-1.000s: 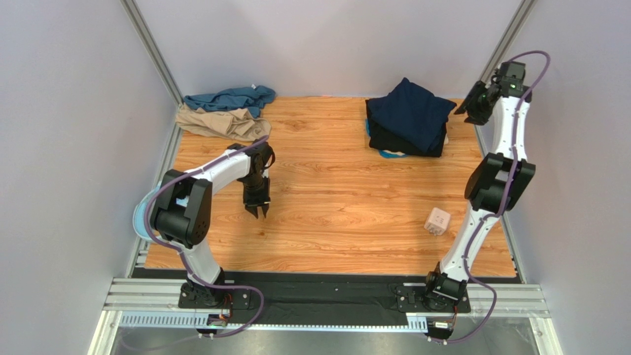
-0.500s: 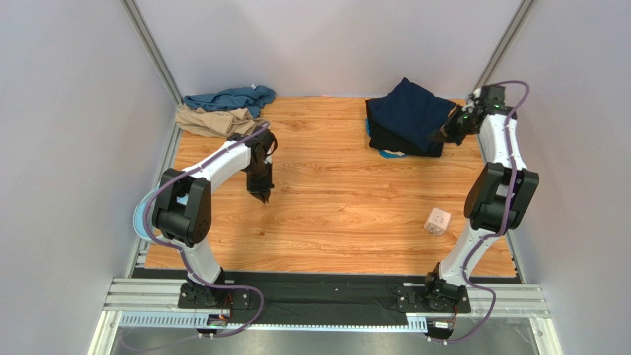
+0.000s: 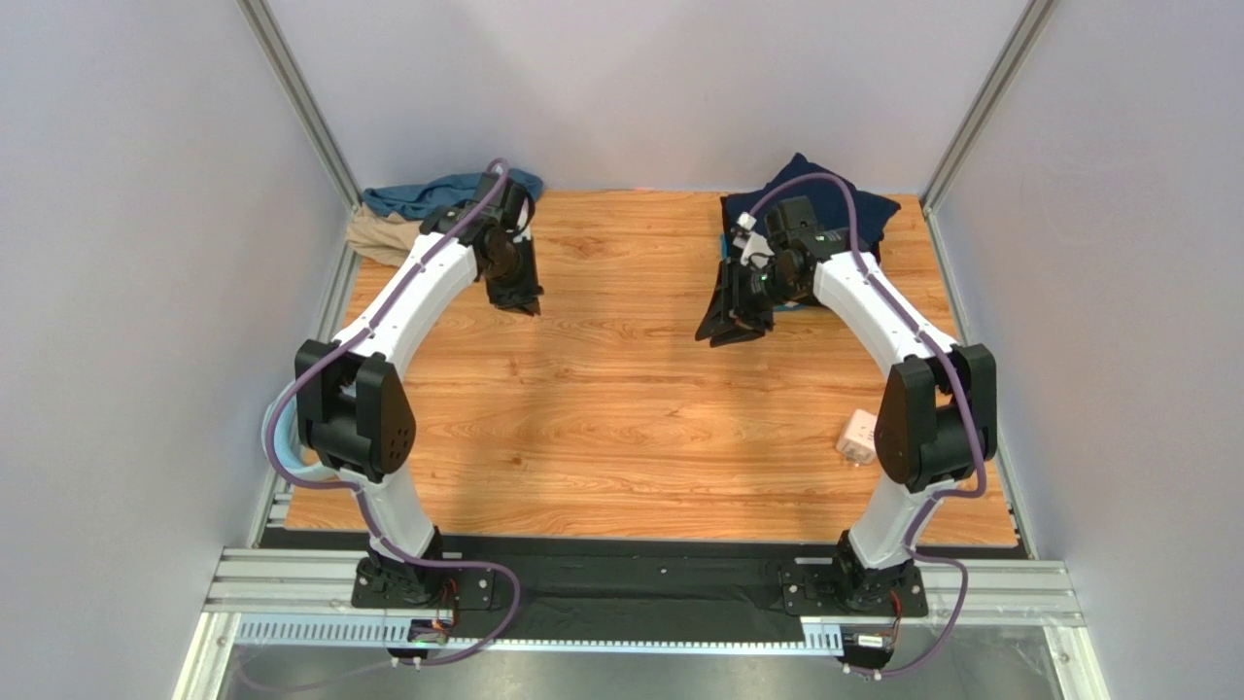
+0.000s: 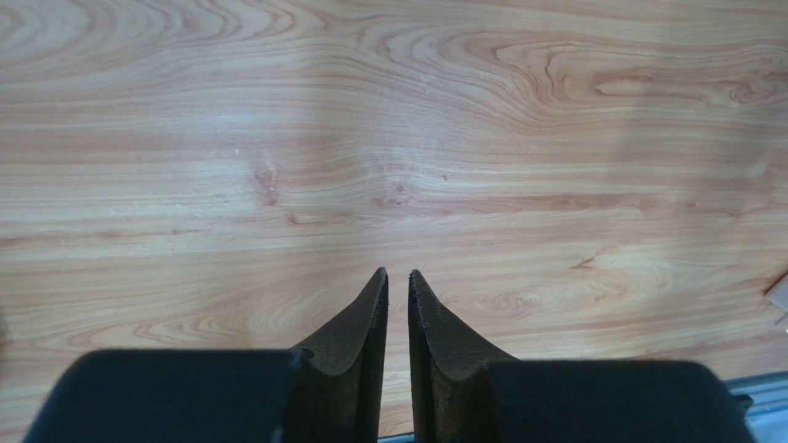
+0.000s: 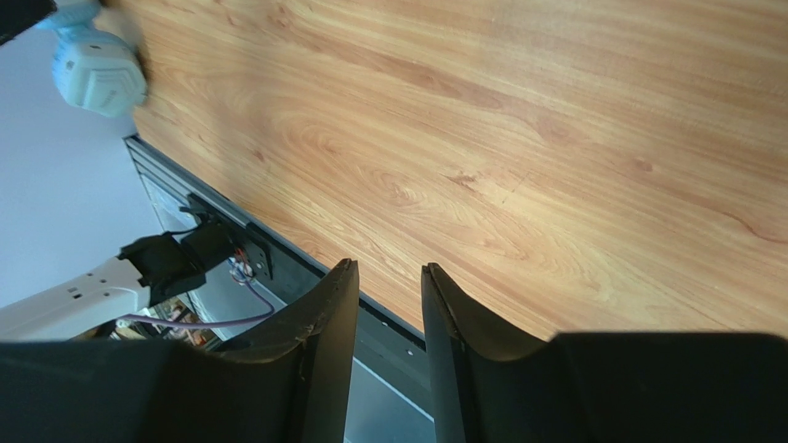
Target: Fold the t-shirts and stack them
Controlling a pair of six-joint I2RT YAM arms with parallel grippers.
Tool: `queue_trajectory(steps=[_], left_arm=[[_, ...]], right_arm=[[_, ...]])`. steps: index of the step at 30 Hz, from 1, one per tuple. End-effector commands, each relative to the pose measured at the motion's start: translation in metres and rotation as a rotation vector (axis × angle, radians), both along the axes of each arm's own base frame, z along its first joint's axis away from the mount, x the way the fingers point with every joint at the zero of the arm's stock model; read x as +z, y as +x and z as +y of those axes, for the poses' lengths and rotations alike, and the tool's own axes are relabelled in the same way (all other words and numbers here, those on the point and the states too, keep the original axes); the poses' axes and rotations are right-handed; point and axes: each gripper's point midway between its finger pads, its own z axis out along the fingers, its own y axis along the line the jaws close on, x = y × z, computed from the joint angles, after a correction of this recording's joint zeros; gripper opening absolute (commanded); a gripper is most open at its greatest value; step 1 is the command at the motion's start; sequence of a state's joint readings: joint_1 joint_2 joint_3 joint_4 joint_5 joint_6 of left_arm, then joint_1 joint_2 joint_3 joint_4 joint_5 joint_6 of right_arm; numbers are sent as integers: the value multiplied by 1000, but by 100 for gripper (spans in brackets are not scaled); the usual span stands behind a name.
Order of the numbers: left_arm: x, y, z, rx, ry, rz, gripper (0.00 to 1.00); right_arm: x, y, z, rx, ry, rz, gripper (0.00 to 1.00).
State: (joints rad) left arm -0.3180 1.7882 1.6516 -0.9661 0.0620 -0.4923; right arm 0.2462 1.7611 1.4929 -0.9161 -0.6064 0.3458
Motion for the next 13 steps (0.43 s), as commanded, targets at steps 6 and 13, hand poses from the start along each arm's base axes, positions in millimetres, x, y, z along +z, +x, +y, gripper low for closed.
queue_trajectory(steps=[6, 13], left_arm=[[-19, -44, -6, 23, -95, 64, 21], [-32, -78, -16, 12, -223, 61, 22]], right_arm=[[-34, -30, 18, 114, -120, 99, 36], [-22, -26, 61, 170, -63, 128, 36]])
